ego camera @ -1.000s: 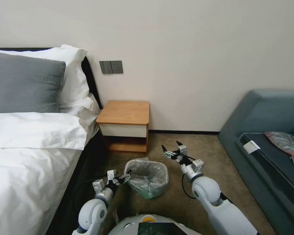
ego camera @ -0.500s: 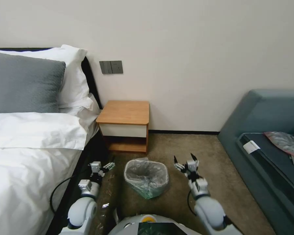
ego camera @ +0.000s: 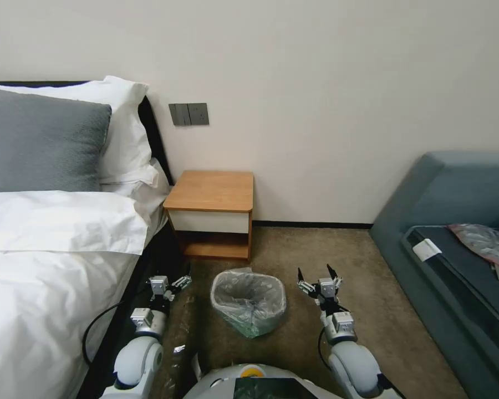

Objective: Pick up the garbage bag from the table and place it over the trash can.

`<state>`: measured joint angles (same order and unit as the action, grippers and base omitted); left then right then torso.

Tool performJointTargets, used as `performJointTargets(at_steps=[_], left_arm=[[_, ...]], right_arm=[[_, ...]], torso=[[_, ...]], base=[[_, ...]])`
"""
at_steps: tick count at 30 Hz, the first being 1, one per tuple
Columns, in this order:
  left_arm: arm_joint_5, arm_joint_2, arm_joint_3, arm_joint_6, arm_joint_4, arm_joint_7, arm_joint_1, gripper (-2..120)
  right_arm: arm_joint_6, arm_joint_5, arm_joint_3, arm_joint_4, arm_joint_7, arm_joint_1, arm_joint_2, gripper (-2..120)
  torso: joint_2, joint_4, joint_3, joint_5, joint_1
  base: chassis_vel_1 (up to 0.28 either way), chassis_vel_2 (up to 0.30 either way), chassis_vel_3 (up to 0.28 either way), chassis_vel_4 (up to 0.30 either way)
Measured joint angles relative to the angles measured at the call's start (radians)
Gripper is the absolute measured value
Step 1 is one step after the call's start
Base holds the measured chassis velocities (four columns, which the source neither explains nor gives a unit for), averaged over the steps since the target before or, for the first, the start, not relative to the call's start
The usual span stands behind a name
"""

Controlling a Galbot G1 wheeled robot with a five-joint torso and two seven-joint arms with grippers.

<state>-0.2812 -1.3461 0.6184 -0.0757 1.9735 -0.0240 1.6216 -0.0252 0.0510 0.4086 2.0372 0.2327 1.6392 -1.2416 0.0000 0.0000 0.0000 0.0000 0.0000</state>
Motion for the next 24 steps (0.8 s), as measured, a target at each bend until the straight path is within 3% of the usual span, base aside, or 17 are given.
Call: performJointTargets(at_steps=[24], left_arm=[[-0.004, 0.0, -0.002, 0.007, 0.002, 0.002, 0.0, 98]], right_arm=[[0.004, 0.005, -0.001, 0.001, -0.002, -0.003, 0.002, 100]], torso=[[0.0, 0.0, 0.0, 0.0, 0.0]], base=[[0.0, 0.0, 0.0, 0.0]])
